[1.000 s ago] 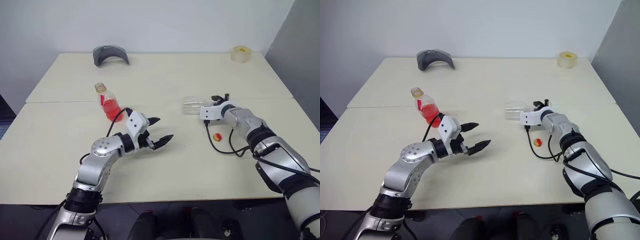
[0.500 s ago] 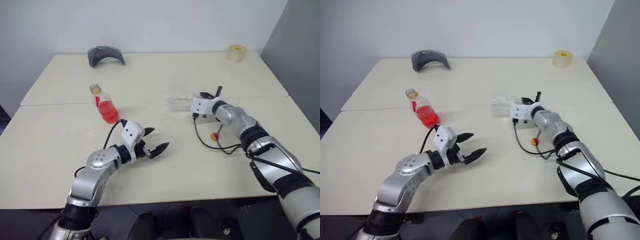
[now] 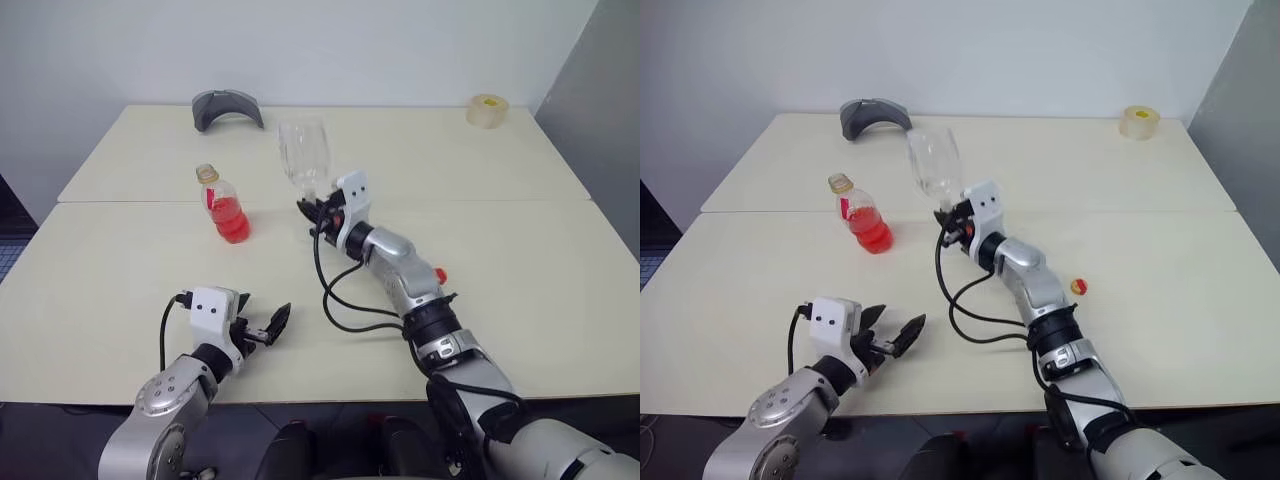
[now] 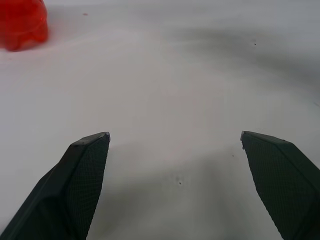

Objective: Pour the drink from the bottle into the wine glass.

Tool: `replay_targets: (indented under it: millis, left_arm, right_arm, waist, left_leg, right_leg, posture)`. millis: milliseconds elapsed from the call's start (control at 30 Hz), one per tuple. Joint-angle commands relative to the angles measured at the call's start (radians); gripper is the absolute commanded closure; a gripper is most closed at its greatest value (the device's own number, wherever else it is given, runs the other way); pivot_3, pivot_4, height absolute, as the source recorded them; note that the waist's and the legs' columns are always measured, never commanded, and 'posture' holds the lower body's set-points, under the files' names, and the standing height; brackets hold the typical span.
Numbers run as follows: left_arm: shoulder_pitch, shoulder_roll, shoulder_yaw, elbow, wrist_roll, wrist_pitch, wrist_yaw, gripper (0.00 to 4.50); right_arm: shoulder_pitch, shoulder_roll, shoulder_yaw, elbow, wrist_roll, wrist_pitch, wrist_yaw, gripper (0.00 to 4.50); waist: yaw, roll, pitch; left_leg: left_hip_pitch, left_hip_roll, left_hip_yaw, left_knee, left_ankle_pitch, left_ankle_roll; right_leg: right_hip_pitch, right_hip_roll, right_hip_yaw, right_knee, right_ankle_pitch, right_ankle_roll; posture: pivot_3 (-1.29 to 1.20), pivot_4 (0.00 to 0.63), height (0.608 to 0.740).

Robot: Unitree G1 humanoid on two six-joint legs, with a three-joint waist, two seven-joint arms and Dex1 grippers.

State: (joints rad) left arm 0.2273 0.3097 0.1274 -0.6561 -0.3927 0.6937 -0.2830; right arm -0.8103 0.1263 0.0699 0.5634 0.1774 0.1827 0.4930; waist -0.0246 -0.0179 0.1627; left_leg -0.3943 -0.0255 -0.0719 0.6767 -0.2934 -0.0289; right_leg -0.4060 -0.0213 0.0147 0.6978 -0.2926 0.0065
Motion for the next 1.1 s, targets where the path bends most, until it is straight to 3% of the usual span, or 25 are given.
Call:
replay_targets:
  millis: [33,200,333,833,933,1100]
  left_arm:
    - [0.021,-0.014,0.001,-0.063,0.006,-0.007,0.036,0.0]
    - [0.006,-0.007,-0.009,-0.077,-0.014,-0.001,0.036,0.0]
    - [0.009,0.003,-0.007,-0.089,-0.018,0.002,0.031,0.0]
    - [-0.033,0.006,-0.018,-0.051,-0.018,-0.012,0.015,0.0]
    - [-0.041,0.004,-0.024,-0.047,-0.017,-0.013,0.011,0.0]
    - [-0.052,-0.002,-0.027,-0.04,-0.016,-0.014,0.012,0.0]
  right_arm:
    - [-0.001,0.045,0.014,0.024,-0.005,-0.072,-0.006,4.35]
    - [0.014,0.062,0.073,0.1,-0.072,-0.139,-0.043,4.35]
    - [0.059,0.015,0.13,0.027,-0.124,-0.135,-0.051,4.35]
    - [0.243,-0.224,0.192,-0.389,-0.176,0.187,0.009,4.35]
    - [0.245,-0.22,0.179,-0.401,-0.168,0.215,-0.006,4.35]
    - [0.153,-0.12,0.103,-0.33,-0.11,0.145,-0.07,4.35]
  waist:
    - [-0.003,0.0,0.0]
    - [-0.007,0.0,0.0]
    - [-0.007,0.0,0.0]
    - [-0.002,0.0,0.0]
    - [-0.002,-0.001,0.0]
    - [-0.004,0.0,0.0]
  left_leg:
    - [0.0,0.0,0.0,0.0,0.0,0.0]
    - [0.001,0.0,0.0,-0.001,0.0,0.0]
    - [0.001,0.0,0.0,-0.001,0.0,0.0]
    - [0.001,0.0,0.0,-0.001,0.0,0.0]
    - [0.001,0.0,0.0,0.0,0.0,0.0]
    - [0.001,0.0,0.0,-0.001,0.0,0.0]
  right_leg:
    - [0.0,0.0,0.0,0.0,0.0,0.0]
    - [0.0,0.001,0.0,0.0,0.0,0.0]
    - [0.0,0.001,0.0,0.0,0.0,0.0]
    - [0.001,0.001,0.0,-0.001,0.0,0.0]
    - [0.001,0.001,0.0,-0.001,0.0,0.0]
    - [0.001,0.001,0.0,-0.001,0.0,0.0]
  posture:
    - [0.0,0.15,0.74]
    - [0.0,0.15,0.74]
    - [0.0,0.15,0.74]
    - [0.0,0.15,0.74]
    - [0.0,0.15,0.74]
    - [0.0,0.15,0.74]
